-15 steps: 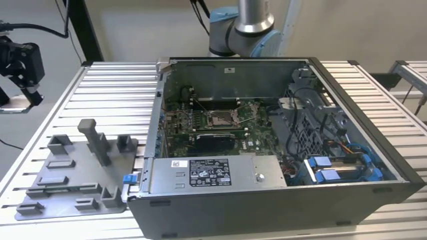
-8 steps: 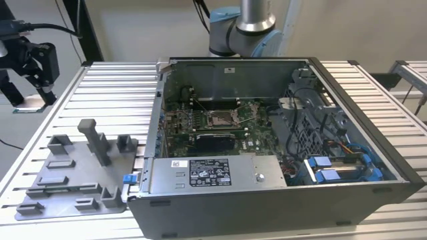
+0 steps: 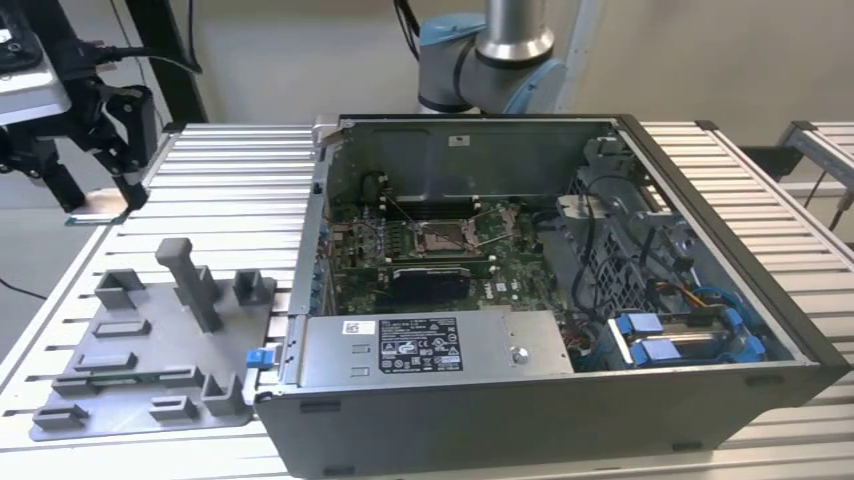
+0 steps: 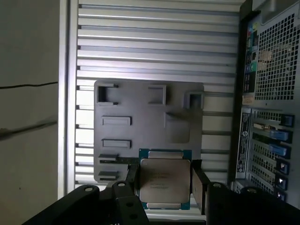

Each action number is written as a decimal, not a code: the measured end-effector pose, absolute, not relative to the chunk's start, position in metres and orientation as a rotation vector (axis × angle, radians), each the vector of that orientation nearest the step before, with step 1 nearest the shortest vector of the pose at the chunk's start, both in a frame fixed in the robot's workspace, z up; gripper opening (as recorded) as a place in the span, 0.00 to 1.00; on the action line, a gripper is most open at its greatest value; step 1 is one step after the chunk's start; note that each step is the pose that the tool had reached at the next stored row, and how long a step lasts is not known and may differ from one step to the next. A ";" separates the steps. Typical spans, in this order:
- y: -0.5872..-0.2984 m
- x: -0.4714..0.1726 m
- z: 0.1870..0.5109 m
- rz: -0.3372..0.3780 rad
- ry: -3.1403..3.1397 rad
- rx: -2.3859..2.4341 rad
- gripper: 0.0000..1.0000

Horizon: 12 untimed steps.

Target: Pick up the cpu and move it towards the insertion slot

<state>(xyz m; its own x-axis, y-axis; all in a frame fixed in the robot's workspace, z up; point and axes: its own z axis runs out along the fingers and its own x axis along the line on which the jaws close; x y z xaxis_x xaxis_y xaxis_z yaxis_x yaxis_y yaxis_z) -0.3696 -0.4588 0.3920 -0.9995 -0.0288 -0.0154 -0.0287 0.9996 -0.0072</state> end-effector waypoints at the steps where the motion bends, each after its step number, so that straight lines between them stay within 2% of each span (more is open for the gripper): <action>1: -0.459 -0.366 0.392 -0.011 3.126 -0.045 0.00; 12: -0.459 -0.330 0.392 -0.011 3.126 -0.050 0.00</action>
